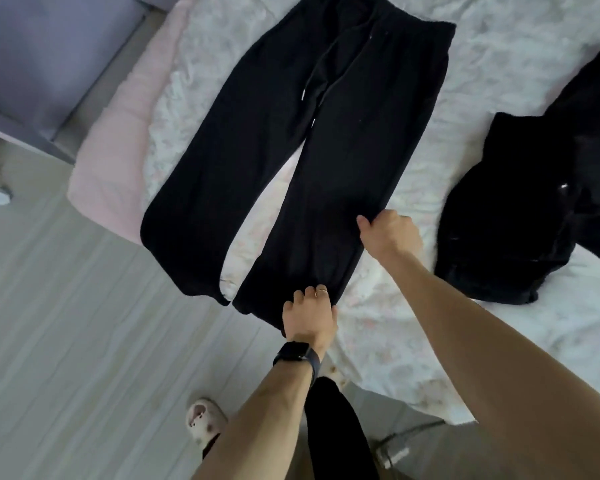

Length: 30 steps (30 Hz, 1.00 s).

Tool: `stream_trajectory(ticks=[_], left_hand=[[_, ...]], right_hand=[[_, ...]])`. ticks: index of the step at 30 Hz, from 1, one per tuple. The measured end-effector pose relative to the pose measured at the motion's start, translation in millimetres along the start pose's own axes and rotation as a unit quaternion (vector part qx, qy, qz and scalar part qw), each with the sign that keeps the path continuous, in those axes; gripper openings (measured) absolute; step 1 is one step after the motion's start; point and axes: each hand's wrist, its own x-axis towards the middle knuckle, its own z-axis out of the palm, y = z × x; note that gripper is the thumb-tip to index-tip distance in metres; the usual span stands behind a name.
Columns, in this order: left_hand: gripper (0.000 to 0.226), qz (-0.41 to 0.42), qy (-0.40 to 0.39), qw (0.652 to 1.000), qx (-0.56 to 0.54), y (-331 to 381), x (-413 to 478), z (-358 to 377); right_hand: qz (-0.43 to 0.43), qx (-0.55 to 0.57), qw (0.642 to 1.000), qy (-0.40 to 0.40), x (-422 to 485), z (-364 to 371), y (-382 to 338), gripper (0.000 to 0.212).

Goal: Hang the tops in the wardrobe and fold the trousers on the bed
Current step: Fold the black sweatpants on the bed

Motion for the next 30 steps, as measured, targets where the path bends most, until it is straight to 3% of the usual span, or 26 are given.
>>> stream_trajectory(ticks=[4, 8, 10, 14, 19, 21, 26, 30], left_hand=[[0.032, 0.023, 0.012, 0.999, 0.021, 3, -4, 0], [0.026, 0.099, 0.081, 0.988, 0.091, 0, -18, 6], [0.030, 0.104, 0.100, 0.985, 0.095, 0, -19, 10], [0.042, 0.055, 0.100, 0.991, 0.066, 5, -20, 12], [0.040, -0.033, 0.011, 0.997, 0.063, 7, -20, 21], [0.038, -0.057, -0.011, 0.998, 0.023, 2, -19, 28], [0.032, -0.006, -0.010, 0.999, -0.047, -18, -30, 17], [0.023, 0.027, -0.001, 0.995, -0.094, -48, -42, -7]], right_hand=[[-0.036, -0.023, 0.999, -0.003, 8, -7, 3, 0.025], [0.016, 0.212, 0.976, -0.045, 4, -7, 50, 0.031], [0.055, 0.257, 0.961, -0.083, -2, -5, 66, 0.025], [0.042, 0.170, 0.981, -0.082, 23, -8, 55, 0.032], [0.056, 0.178, 0.982, -0.042, 59, -21, 22, 0.053], [0.093, 0.241, 0.963, -0.076, 72, -27, 12, 0.053], [0.150, 0.458, 0.870, -0.106, 85, -49, 6, 0.012], [0.146, 0.529, 0.828, -0.115, 89, -75, -10, 0.017]])
